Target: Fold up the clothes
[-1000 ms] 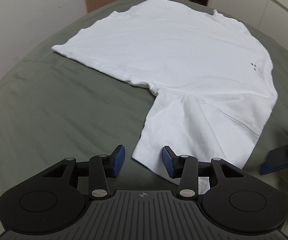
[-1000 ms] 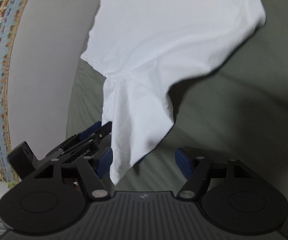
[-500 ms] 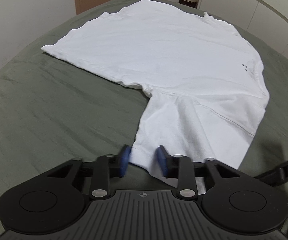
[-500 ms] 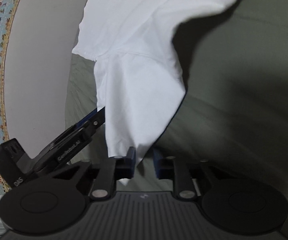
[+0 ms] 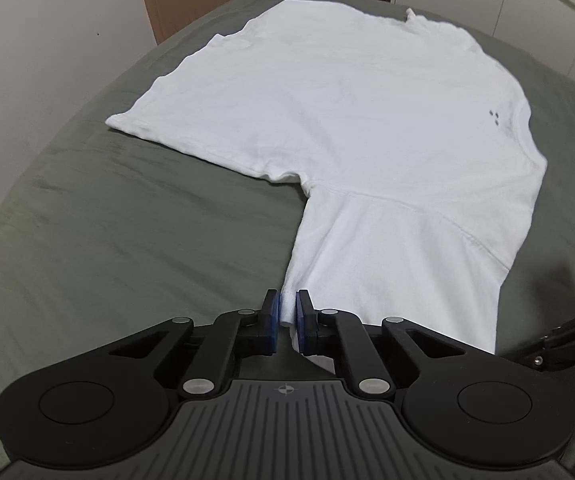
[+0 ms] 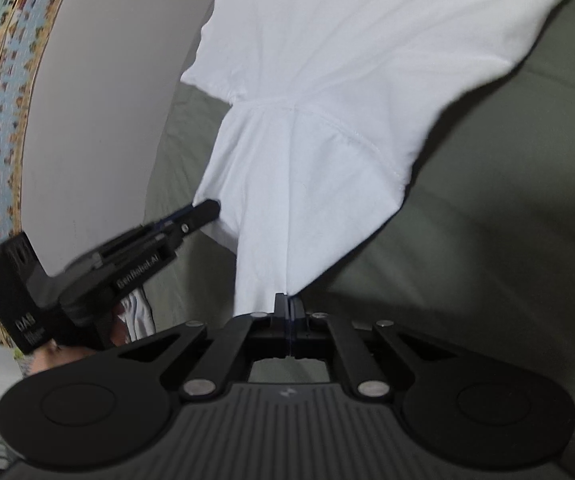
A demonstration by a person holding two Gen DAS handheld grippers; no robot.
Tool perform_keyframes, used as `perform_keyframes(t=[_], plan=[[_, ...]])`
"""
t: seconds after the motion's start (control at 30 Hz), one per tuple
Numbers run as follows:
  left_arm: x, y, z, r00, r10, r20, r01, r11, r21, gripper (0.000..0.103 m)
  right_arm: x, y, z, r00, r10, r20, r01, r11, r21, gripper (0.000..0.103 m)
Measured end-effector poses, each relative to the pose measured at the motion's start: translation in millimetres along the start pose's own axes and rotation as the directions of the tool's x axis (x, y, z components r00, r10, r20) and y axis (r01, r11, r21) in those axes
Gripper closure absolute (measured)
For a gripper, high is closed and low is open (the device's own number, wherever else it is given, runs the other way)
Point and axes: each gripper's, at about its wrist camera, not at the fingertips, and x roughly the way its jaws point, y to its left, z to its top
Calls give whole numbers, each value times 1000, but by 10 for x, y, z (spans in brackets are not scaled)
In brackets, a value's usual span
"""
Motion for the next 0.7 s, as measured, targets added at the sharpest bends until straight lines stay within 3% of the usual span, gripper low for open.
perform_keyframes(t=[0.1,0.27,0.33,0.5,0.53,0.6,0.7], plan=[[158,31,-91,992,91,-88,-88,995,35,100,49,-27,-10,1000,-20,-4,20,1000,-15,103],[134,200,-149,993,111,-46,-114,991,-70,99,135,-117,-5,999,-41,-26,40,999,-16,103],[74,199,-133,991,132,-34,-134,988,-78,99,140,-131,-3,996,-40,-85,41,999,7,103],[-140,81,-29,990,139,1,-138,987,-85,94,-60,13,-96,980,-82,-180,60,990,-124,95],[-198,31,8,990,142,16,-140,985,-104,90,-162,54,-23,983,-74,-169,49,987,-152,91],[-288,-52,65,988,146,41,-139,980,-141,65,-368,136,125,988,-58,-144,27,978,-207,67],[-387,-232,178,989,126,78,-104,964,-243,54,-791,216,520,998,-69,-12,62,950,-305,43]])
